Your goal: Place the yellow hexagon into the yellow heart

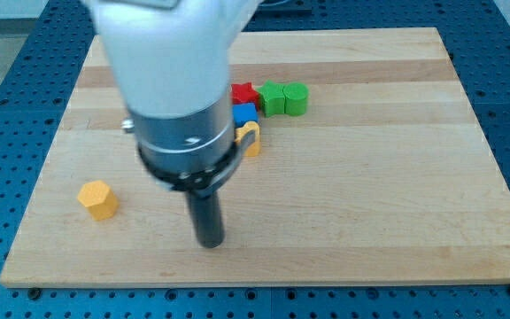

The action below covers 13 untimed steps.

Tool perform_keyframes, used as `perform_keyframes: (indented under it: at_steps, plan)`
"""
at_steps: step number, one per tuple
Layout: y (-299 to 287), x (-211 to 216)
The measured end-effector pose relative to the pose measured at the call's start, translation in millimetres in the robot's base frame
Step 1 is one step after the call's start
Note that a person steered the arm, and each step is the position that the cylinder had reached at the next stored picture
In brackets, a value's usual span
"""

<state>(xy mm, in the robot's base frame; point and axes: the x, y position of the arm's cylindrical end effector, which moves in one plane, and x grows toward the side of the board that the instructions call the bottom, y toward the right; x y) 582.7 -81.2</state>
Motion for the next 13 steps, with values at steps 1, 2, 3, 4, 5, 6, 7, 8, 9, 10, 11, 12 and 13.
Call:
perform_keyframes:
  at_steps: [1,2,3,4,5,6,7,8,9,10,11,12,13]
  plan:
    - [-41,9]
    - [-85,9]
    - [-125,5]
    - [-154,-15]
    - [-175,-37]
    - [-179,-47]
    - [-162,-47]
    - [-137,-47]
    - [-111,-47]
    - [-83,-47]
    - [-54,-47]
    - [-40,-54]
    - [-53,-57]
